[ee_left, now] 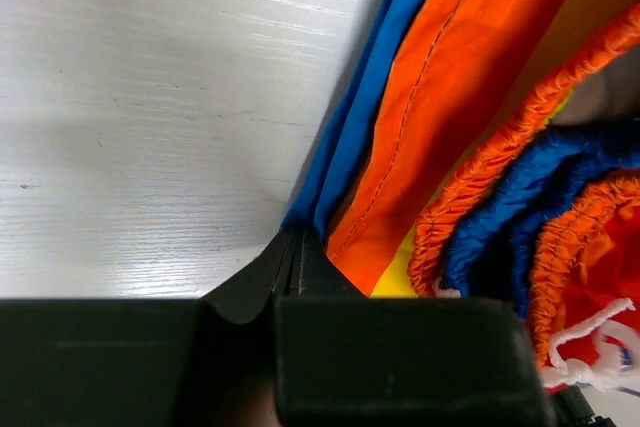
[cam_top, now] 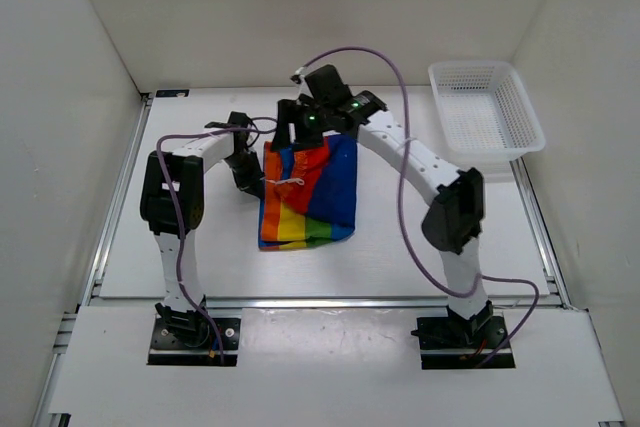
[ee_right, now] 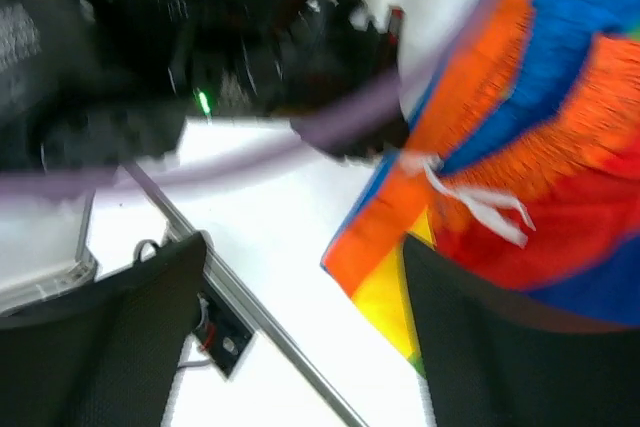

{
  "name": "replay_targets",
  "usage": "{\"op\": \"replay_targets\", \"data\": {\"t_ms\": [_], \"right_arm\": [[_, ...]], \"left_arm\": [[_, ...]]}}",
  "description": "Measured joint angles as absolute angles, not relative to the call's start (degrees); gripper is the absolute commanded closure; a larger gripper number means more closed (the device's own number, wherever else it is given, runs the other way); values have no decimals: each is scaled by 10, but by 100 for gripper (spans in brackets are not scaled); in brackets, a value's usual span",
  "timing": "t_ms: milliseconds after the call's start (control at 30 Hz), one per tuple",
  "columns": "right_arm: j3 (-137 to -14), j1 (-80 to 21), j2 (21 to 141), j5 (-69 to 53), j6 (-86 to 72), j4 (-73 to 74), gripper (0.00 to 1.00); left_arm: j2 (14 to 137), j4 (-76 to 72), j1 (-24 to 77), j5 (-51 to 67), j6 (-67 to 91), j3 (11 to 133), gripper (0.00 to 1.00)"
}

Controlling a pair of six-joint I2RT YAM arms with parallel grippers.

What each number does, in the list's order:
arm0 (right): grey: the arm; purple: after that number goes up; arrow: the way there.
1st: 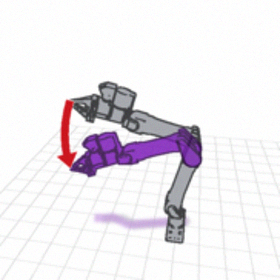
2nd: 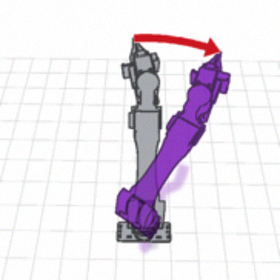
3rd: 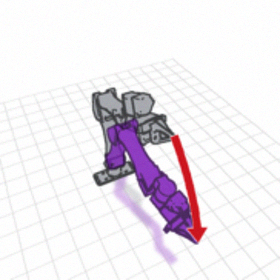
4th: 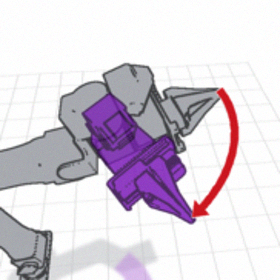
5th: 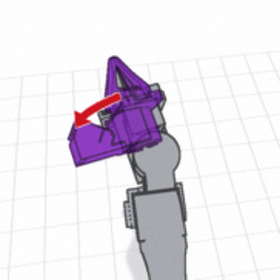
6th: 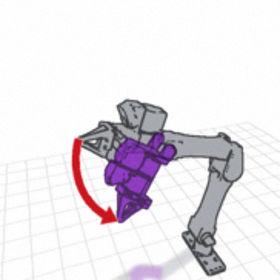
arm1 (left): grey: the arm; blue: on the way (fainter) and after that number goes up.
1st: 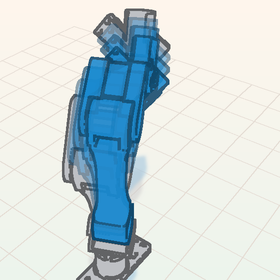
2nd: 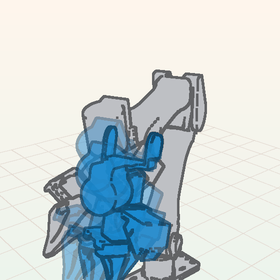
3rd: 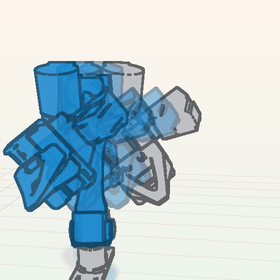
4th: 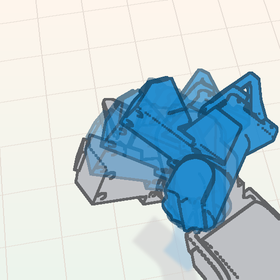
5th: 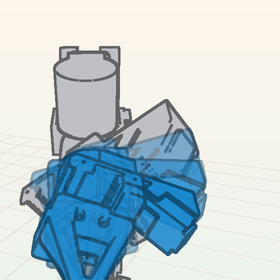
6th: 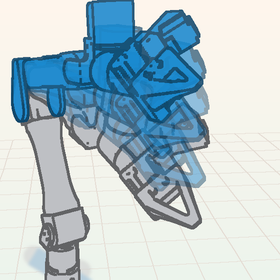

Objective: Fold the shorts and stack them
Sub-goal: Fold the shorts

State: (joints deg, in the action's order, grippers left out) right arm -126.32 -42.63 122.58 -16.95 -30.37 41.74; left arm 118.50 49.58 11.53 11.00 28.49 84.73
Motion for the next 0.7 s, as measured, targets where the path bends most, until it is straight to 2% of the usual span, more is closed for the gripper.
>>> {"op": "replay_targets", "data": {"t_ms": [33,67,167,267,333,367,467,533,633,700], "right_arm": [[-1223,-421,1197,-169,-297,407,38],[-1185,-416,1169,-167,-291,400,54],[-1068,-397,1077,-142,-279,383,71],[-975,-380,1002,-106,-279,378,70],[-912,-367,959,-77,-283,372,66],[-885,-362,942,-67,-285,372,64],[-813,-338,901,-34,-292,382,59],[-785,-319,886,-17,-296,393,55],[-766,-298,876,1,-297,405,55],[-760,-293,872,8,-298,406,53]], "left_arm": [[1185,496,114,112,284,847,90],[1185,496,112,112,284,847,90],[1183,501,104,110,279,848,90],[1177,515,100,107,274,857,90],[1167,529,102,100,269,874,79],[1160,536,107,99,265,888,60],[1146,548,131,103,253,942,23],[1143,550,152,108,250,976,4],[1147,551,179,117,248,996,1],[1161,554,190,125,246,998,2]]}}
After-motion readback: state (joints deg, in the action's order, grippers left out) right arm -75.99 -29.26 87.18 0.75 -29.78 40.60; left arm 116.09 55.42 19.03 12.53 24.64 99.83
